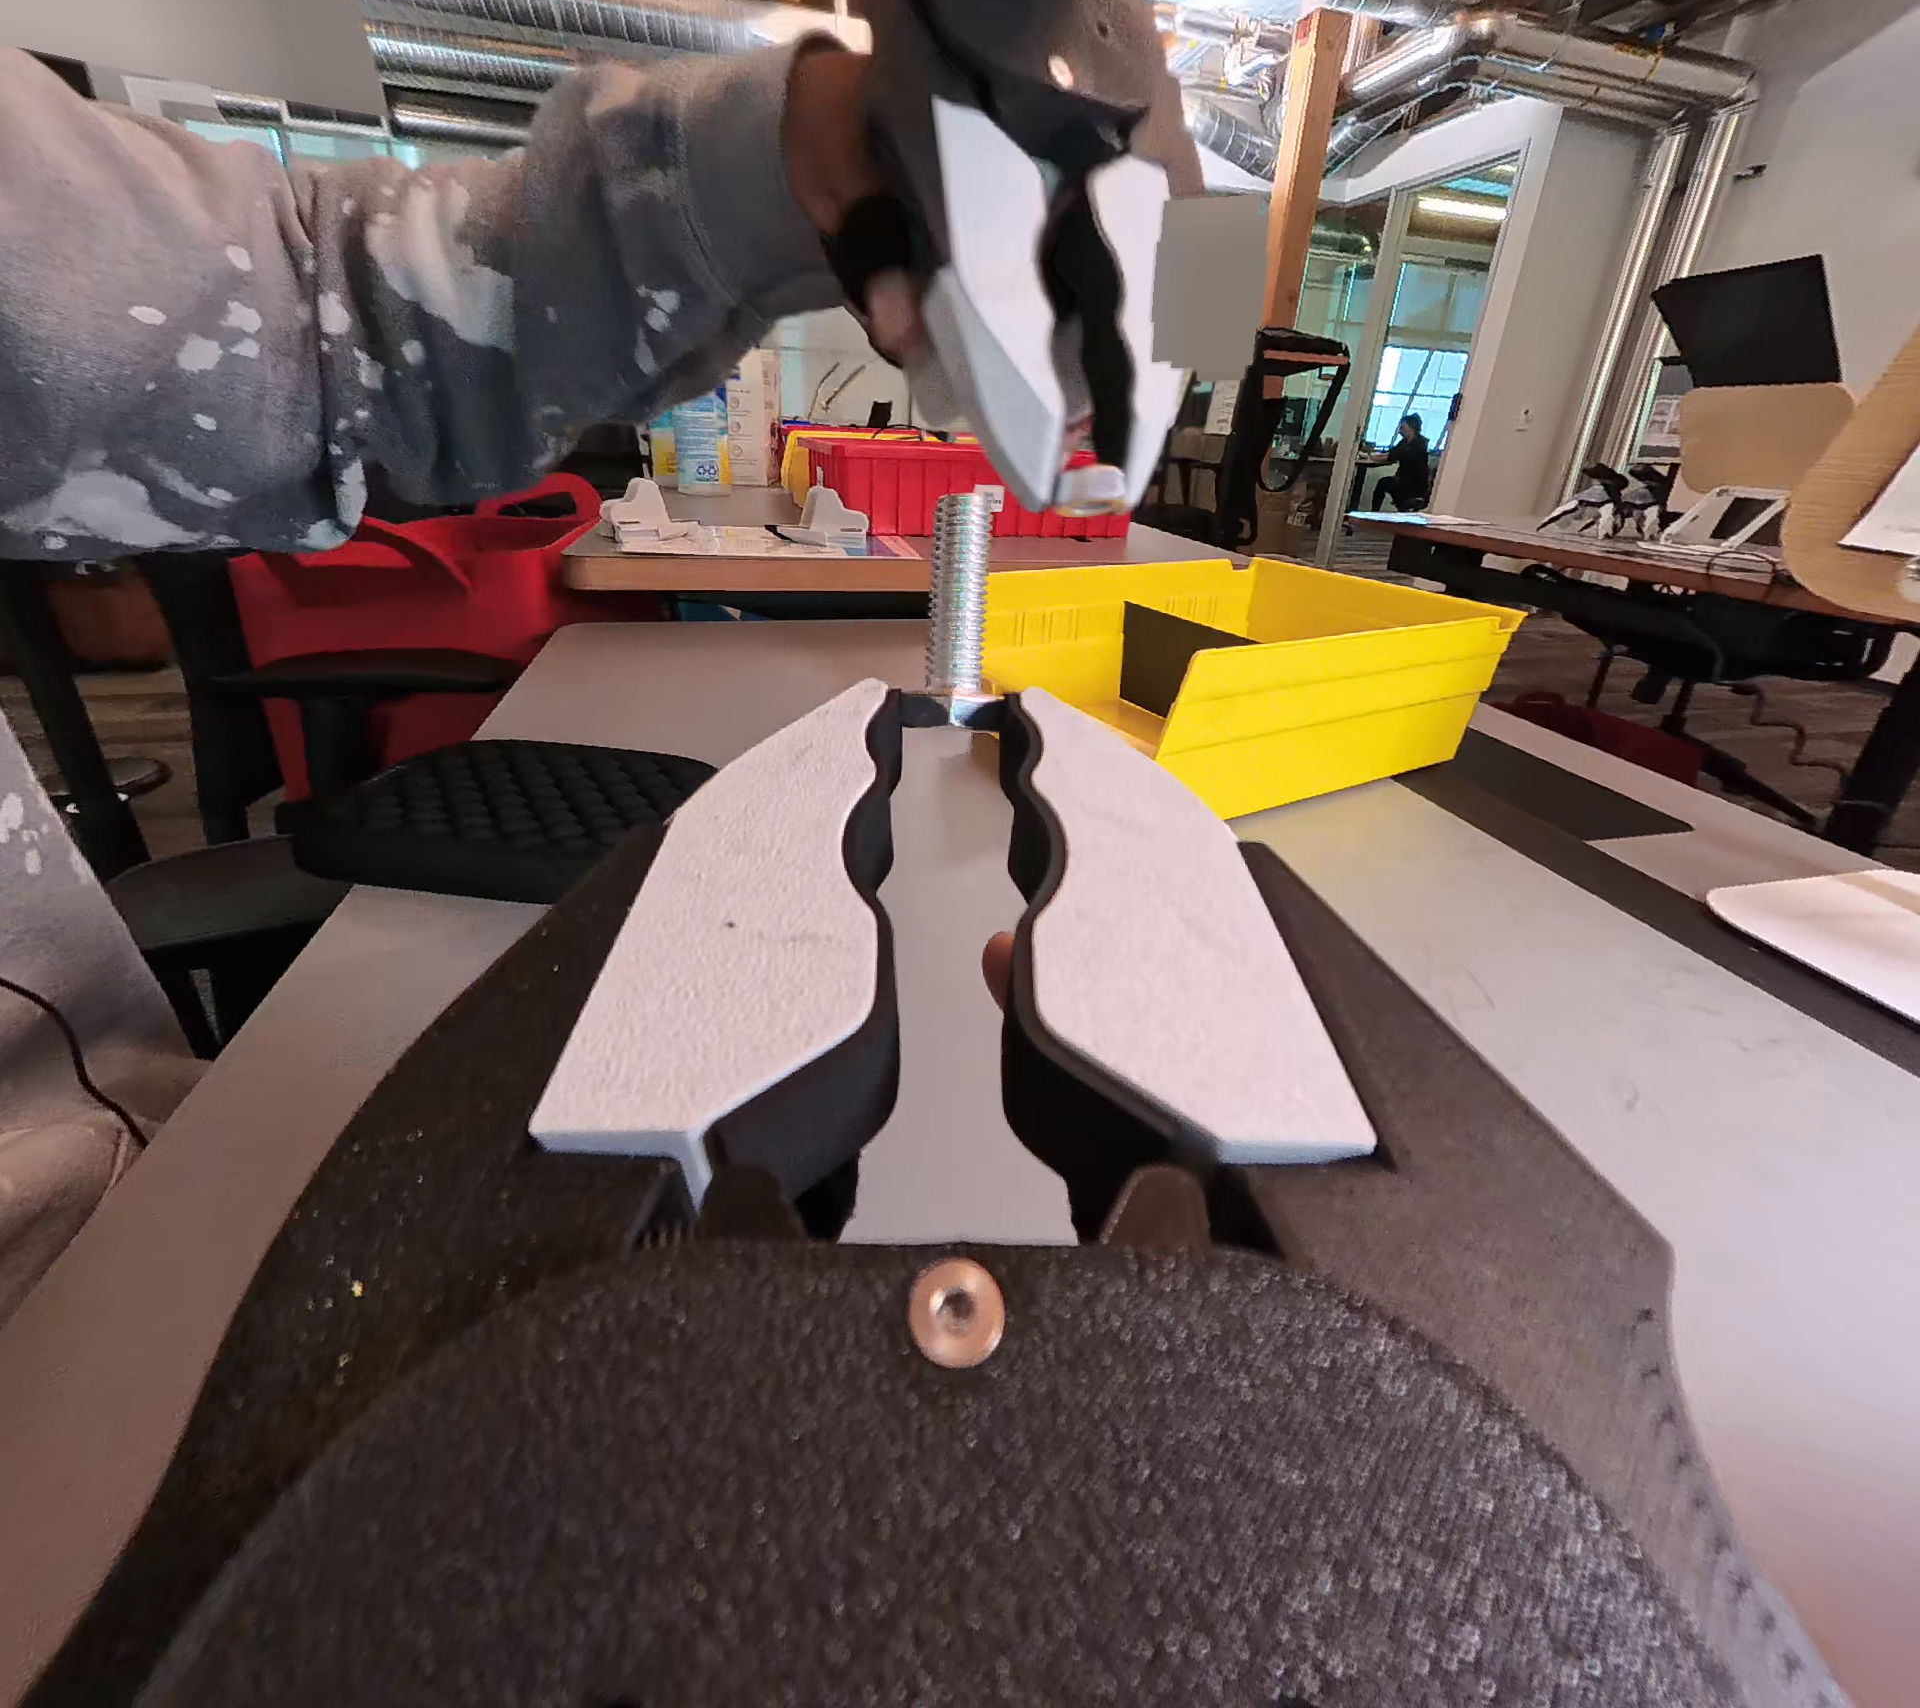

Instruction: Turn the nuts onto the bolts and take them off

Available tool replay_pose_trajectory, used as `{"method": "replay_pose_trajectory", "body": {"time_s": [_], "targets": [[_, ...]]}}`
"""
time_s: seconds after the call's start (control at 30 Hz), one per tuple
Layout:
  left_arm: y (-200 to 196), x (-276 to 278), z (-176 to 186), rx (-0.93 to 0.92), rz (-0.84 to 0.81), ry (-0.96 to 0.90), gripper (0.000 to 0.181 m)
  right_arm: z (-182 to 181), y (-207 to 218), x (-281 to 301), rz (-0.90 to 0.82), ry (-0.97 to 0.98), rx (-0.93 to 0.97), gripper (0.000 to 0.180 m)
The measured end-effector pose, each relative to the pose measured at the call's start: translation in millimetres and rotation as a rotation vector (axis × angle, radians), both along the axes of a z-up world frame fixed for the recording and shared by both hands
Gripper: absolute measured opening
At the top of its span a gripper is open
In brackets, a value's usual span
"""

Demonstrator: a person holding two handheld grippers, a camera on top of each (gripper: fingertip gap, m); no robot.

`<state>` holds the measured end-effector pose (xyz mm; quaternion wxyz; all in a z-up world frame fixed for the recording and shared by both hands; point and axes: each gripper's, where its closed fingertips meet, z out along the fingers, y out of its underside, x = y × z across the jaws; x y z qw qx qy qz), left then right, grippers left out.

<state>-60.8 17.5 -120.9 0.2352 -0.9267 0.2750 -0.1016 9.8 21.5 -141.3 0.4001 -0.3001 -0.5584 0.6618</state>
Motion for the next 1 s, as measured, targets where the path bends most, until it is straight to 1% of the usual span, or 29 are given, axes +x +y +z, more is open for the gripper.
{"method": "replay_pose_trajectory", "body": {"time_s": [0.1, 0.27, 0.7, 1.0], "targets": [[0, 40, 7, 0.006, -0.110, -0.012, 0.019, -1, -1, -1, -0.011, -0.003, 0.003, 0.018], [5, 65, 10, -0.003, -0.180, -0.012, 0.019, 2, -1, -1, -0.027, 0.007, -0.010, 0.018], [13, 81, 15, -0.040, -0.247, 0.022, 0.019, 10, 5, 1, -0.050, 0.046, -0.064, 0.018], [14, 88, 9, -0.079, -0.285, 0.076, 0.019, 2, 1, -2, -0.053, -0.009, -0.025, 0.018]]}}
